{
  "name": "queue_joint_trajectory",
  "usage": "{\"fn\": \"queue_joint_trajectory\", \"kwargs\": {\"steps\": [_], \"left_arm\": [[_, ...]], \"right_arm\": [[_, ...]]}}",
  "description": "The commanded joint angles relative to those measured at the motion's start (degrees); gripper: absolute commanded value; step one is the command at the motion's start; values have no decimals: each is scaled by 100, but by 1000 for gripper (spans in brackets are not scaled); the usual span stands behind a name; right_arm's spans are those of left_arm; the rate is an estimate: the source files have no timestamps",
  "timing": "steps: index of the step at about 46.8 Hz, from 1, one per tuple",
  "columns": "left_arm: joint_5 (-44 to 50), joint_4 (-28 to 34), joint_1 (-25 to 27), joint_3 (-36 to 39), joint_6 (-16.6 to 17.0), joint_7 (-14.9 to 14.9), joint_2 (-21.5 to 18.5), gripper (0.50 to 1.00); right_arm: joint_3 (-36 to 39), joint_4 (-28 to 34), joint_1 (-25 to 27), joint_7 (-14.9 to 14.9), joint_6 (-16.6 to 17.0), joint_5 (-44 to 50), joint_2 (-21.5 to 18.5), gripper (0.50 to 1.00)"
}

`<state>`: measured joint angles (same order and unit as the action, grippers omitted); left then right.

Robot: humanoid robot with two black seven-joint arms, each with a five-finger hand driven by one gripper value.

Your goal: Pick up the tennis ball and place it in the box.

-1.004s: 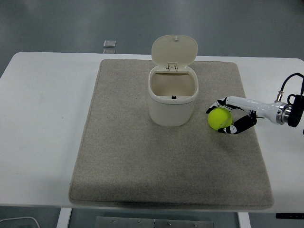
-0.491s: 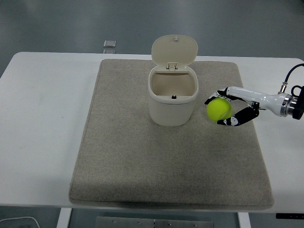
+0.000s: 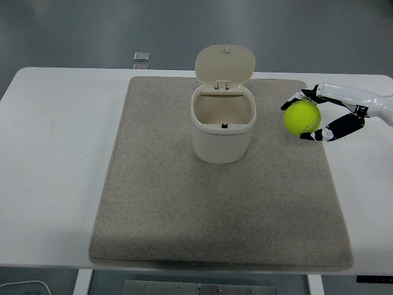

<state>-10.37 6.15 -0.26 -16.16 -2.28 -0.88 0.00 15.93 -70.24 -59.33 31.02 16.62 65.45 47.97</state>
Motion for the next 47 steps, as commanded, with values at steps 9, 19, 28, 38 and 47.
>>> {"fn": "queue_joint_trajectory", "kwargs": {"steps": [9,19,28,38,47], "left_arm": [[0,0,0,-2,0,0,0,992],[0,0,0,-2,0,0,0,992],[0,0,0,-2,0,0,0,992],[0,0,0,-2,0,0,0,992],[0,0,0,-2,0,0,0,992]], "right_arm": [[6,-122,-324,9,17,-23,-306,500],[-20,-104,-799,-26,8,-190,-851,500],[-108,141,-993,-79,-19,-410,-1307,500],[-266,519,-993,-263,-80,-410,-1677,500],[-336,546,-940,-360,-229,-419,-1695,500]]}}
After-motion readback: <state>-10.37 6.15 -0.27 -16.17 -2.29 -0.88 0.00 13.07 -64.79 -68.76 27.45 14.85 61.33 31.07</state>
